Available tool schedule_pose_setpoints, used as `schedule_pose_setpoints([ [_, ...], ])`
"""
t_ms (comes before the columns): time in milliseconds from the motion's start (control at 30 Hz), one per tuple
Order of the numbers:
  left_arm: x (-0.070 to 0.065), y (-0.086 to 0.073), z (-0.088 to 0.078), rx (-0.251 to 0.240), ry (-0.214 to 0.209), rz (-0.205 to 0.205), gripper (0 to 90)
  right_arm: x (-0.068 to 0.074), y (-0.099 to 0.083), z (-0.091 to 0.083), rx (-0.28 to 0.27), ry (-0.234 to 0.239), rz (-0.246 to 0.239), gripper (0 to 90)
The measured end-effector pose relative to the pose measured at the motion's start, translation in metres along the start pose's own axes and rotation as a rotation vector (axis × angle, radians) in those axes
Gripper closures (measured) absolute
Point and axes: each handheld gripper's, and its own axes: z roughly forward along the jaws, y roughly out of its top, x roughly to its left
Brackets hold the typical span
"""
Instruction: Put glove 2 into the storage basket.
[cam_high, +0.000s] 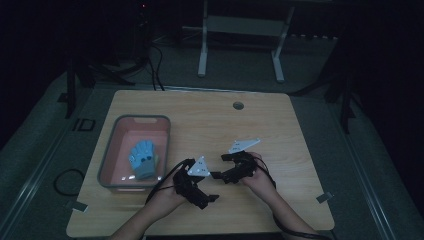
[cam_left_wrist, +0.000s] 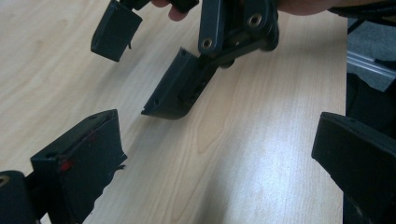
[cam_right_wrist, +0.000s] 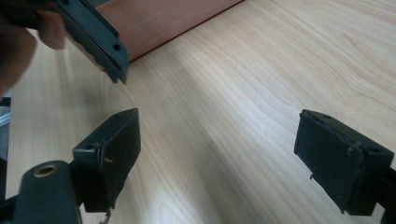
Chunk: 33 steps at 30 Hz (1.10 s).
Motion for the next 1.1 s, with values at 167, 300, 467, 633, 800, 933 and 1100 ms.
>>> schedule_pose_setpoints([
  [167,-0.006,-0.006,0.013,0.004,-0.009,0.012,2.2,-0.004,-0.012,-0.007,-0.015,-0.007,0.004,14.6],
  [300,-0.007,-0.010,0.020,0.000,-0.020,0.013,2.2,-0.006,-0.019,-0.009,-0.008,-0.016,0.009,14.6],
  [467,-0.009,-0.021,0.033,0.026,-0.015,0.038,2.2,-0.010,-0.040,-0.014,-0.019,-0.030,0.030,14.5],
  [633,-0.009,-0.028,0.037,0.015,-0.027,0.024,2.2,-0.011,-0.054,-0.018,-0.022,-0.073,0.029,13.7],
  [800,-0.010,-0.033,0.039,0.013,-0.037,0.024,2.2,-0.015,-0.064,-0.023,-0.044,-0.082,0.032,13.7],
  [933,-0.013,-0.036,0.042,0.020,-0.042,0.035,2.2,-0.015,-0.073,-0.025,-0.030,-0.096,0.013,13.5],
  [1100,-0.017,-0.041,0.045,0.035,-0.051,0.052,2.2,-0.014,-0.081,-0.032,-0.018,-0.103,0.003,13.1],
])
